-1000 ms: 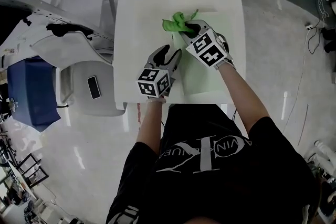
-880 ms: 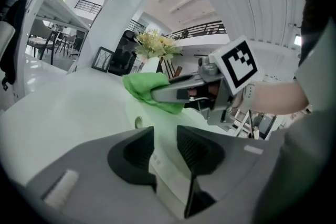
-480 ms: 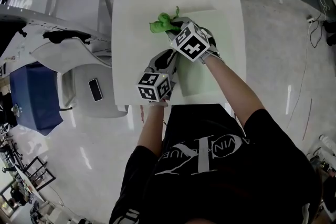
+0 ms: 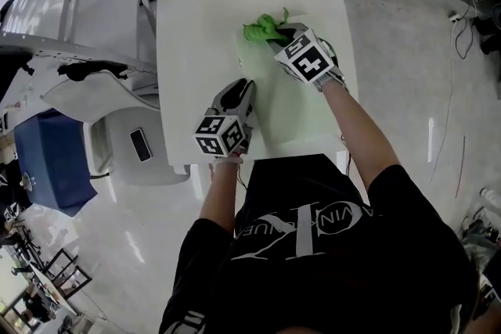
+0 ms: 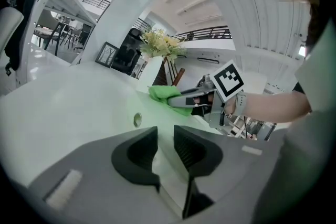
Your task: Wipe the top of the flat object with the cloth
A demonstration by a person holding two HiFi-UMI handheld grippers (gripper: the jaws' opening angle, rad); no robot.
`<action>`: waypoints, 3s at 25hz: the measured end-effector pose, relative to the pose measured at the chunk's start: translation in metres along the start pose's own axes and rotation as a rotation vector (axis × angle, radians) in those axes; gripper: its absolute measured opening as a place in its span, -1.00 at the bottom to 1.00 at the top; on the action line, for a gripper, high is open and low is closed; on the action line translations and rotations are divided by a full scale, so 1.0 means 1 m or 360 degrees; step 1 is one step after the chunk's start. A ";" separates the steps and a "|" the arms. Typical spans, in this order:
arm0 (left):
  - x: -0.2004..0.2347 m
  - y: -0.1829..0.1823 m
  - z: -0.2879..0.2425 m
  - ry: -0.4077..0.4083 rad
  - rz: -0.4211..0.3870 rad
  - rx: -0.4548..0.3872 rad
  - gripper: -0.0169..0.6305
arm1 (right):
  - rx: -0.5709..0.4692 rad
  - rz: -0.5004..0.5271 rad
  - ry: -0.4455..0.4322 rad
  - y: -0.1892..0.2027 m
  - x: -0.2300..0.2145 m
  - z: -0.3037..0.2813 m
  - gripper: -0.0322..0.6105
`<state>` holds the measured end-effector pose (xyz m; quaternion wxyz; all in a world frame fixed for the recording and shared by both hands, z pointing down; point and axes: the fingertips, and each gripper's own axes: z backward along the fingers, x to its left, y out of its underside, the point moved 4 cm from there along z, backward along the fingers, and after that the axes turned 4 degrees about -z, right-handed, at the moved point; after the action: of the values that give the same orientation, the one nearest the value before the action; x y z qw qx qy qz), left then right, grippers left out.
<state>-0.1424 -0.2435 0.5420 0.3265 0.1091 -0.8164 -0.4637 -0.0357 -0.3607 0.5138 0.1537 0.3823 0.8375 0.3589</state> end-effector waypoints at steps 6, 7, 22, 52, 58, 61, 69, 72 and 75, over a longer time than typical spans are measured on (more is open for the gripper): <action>-0.002 -0.001 0.000 0.0000 -0.0004 0.0019 -0.62 | 0.0015 -0.0176 0.0116 0.028 -0.054 0.028 -0.72; -0.002 -0.001 0.000 0.0000 -0.0002 0.0021 -0.62 | 0.0019 -0.0207 0.0140 0.032 -0.063 0.033 -0.72; -0.004 -0.002 0.002 -0.0008 0.0019 -0.0041 -0.62 | -0.0172 -0.0480 0.0343 0.050 -0.100 0.057 -0.71; -0.030 0.034 0.023 0.0143 0.0056 0.0164 -0.28 | -0.0012 0.0250 -0.0432 0.023 0.132 0.035 -0.71; -0.030 0.034 0.024 0.0137 0.0073 0.0179 -0.28 | 0.0010 0.0221 -0.0380 0.033 0.120 0.044 -0.71; -0.030 0.034 0.024 0.0128 0.0055 0.0186 -0.28 | 0.0035 0.0161 -0.0328 0.045 0.105 0.052 -0.71; -0.030 0.034 0.024 0.0122 0.0065 0.0196 -0.28 | 0.0078 -0.0085 -0.0076 0.093 0.046 0.095 -0.71; -0.030 0.034 0.024 0.0121 0.0068 0.0200 -0.28 | 0.0098 -0.0151 0.0015 0.107 0.027 0.109 -0.71; -0.030 0.034 0.024 0.0123 0.0074 0.0206 -0.28 | 0.0109 -0.0186 0.0079 0.115 0.016 0.120 -0.71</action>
<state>-0.1308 -0.1938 0.5484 0.3606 0.1288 -0.8338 -0.3978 0.0780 -0.2386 0.5133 0.1406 0.3287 0.8738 0.3298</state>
